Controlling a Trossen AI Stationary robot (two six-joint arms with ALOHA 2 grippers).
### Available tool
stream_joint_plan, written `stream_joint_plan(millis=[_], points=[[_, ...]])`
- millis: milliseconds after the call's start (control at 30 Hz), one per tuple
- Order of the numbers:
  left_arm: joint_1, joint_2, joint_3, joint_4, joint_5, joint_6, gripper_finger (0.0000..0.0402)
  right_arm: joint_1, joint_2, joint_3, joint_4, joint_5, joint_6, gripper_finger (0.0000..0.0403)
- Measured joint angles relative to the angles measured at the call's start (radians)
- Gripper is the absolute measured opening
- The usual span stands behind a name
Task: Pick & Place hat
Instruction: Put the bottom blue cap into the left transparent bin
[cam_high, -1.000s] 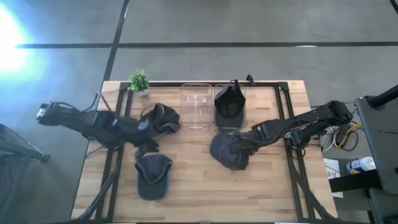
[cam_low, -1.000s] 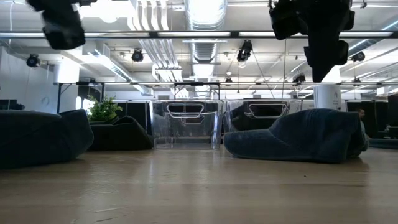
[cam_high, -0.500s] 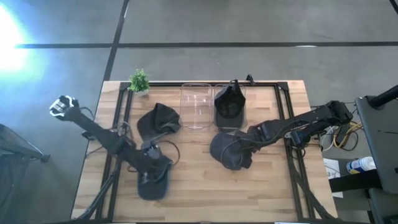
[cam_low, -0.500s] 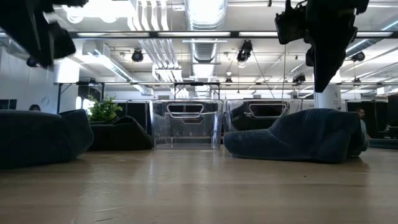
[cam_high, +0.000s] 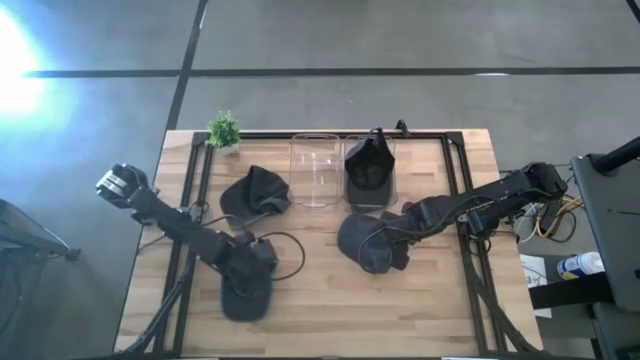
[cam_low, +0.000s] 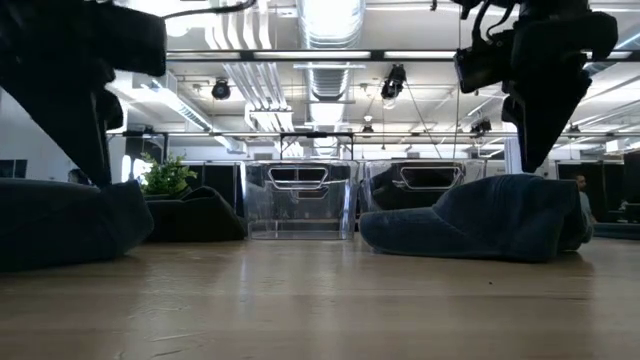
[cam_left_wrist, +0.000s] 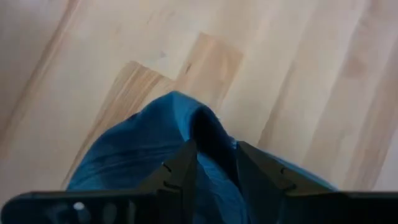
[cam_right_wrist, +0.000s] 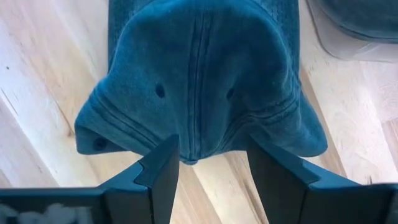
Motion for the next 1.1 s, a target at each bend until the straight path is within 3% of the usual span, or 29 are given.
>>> stream_joint_plan(millis=[267, 467, 767, 867, 1000, 1100], points=[[0.013, 0.015, 0.0, -0.031, -0.049, -0.127, 0.0106, 0.0, 0.0, -0.012, 0.053, 0.001, -0.023, 0.0182], [0.018, 0.062, -0.002, -0.05, -0.096, -0.055, 0.0106, 0.0, 0.0, -0.014, 0.055, 0.003, -0.026, 0.0182], [0.028, 0.155, -0.001, -0.007, -0.075, -0.046, 0.0104, 0.0, 0.0, -0.027, 0.06, 0.004, -0.025, 0.0182], [0.029, 0.16, -0.001, -0.007, -0.072, -0.044, 0.0085, 0.0, 0.0, -0.027, 0.063, 0.004, -0.025, 0.0182], [0.035, 0.146, 0.0, -0.007, -0.071, -0.037, 0.0019, 0.0, 0.0, -0.027, 0.066, 0.005, -0.025, 0.0182], [0.047, 0.115, 0.0, -0.002, -0.078, -0.043, 0.0007, 0.0, 0.0, -0.027, 0.07, 0.006, -0.026, 0.0182]])
